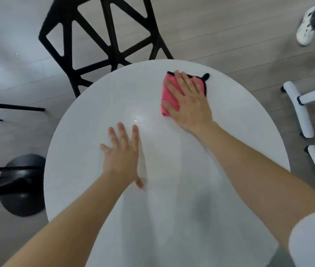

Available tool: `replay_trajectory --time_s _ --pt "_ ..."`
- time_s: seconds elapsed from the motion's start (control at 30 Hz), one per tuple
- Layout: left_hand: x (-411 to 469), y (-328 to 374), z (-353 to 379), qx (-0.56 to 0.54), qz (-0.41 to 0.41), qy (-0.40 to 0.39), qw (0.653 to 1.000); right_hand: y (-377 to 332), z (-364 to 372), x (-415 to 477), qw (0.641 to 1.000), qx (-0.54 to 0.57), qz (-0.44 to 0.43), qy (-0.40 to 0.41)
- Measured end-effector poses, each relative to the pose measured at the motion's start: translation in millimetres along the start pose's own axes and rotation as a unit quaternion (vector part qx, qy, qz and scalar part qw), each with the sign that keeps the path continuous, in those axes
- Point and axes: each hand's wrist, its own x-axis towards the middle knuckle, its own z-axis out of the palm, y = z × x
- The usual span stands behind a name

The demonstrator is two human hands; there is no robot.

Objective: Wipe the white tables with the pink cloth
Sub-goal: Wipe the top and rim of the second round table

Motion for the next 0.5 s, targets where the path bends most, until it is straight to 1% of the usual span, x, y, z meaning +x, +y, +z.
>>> replay_trajectory --time_s 0.07,0.13,0.17,0.23,0.27,0.3,0.37,0.4,0.43,0.5 --pt "-1 2 -2 0.0 0.005 -0.005 1.0 56 -18 -65 0.994 -0.011 0.112 0.009" --pt "-1 3 -3 0.0 0.013 -0.005 1.0 86 -27 -121 0.976 -0.029 0.214 0.0" --pt "0 2 -2 -0.001 0.015 -0.004 1.0 86 -26 -134 0.965 -0.043 0.26 0.007" --pt "3 2 0 -0.014 0.015 -0.008 1.0 59 -16 -127 0.938 -0.07 0.337 0.034" --pt "3 2 1 -0.02 0.017 -0.012 1.0 36 -10 -111 0.935 -0.072 0.345 0.044" --pt "4 2 2 -0.02 0.019 -0.01 1.0 9 -4 -88 0.945 -0.066 0.318 0.047" --pt "5 0 5 -0.023 0.021 0.0 1.0 -52 10 -33 0.978 -0.048 0.202 0.032" --pt "5 -1 6 -0.029 0.021 0.003 0.999 -81 17 -7 0.989 -0.044 0.142 0.022" --pt "6 -2 7 -0.032 0.019 0.008 0.999 -103 19 13 0.995 -0.038 0.094 0.011" --pt "5 -3 8 -0.026 0.016 0.019 0.999 -117 20 31 0.999 -0.026 0.036 -0.005"
